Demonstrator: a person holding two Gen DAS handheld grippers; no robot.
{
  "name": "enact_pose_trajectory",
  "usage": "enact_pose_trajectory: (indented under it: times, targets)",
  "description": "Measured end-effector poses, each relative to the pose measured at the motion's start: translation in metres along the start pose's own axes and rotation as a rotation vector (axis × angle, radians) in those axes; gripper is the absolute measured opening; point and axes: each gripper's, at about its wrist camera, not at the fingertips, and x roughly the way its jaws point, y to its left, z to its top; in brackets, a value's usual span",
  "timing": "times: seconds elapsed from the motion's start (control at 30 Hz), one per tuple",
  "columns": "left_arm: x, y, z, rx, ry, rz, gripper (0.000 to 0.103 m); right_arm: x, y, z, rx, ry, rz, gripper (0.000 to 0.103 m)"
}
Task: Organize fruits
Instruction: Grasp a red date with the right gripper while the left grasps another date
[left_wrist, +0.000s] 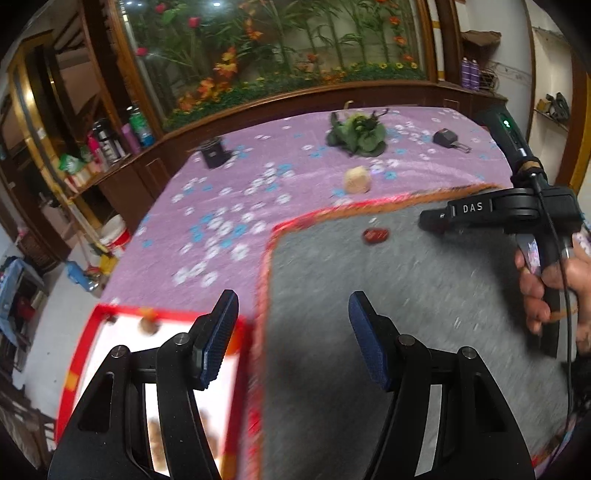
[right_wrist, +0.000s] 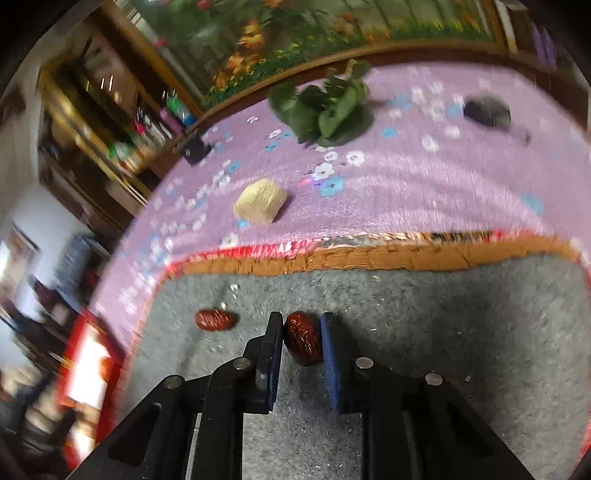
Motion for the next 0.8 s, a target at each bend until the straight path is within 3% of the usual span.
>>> enact_pose_trajectory:
  times: [0.13, 0.27, 0.53, 0.63, 0.7, 0.73, 0.8]
  targets:
    - [0.032, -0.022, 0.027, -0.003, 0.023, -0.082, 0.063, -0.011, -0.030, 0.010, 0.152, -0.006, 0.113, 0.020]
    - [0.065, -0.045, 0.044, 0.020, 0.055, -0.149, 0.063, -0.010, -0.039, 0.011, 0.209, 0.028, 0.120, 0.020]
    - [0.110, -0.065, 0.052, 0.054, 0.112, -0.175, 0.062, -0.009, -0.050, 0.011, 0.299, 0.053, 0.182, 0.021]
    - [0.122, -0.064, 0.050, 0.027, 0.133, -0.198, 0.052, -0.012, -0.052, 0.010, 0.304, 0.056, 0.184, 0.021]
    - [0.122, -0.061, 0.051, 0.003, 0.135, -0.211, 0.041, -0.011, -0.050, 0.010, 0.300, 0.056, 0.179, 0.021]
    - [0.120, -0.061, 0.051, 0.010, 0.131, -0.197, 0.029, -0.012, -0.049, 0.010, 0.298, 0.055, 0.176, 0.021]
    - [0.115, -0.059, 0.049, 0.015, 0.119, -0.196, 0.029, -0.012, -0.049, 0.009, 0.294, 0.054, 0.172, 0.020]
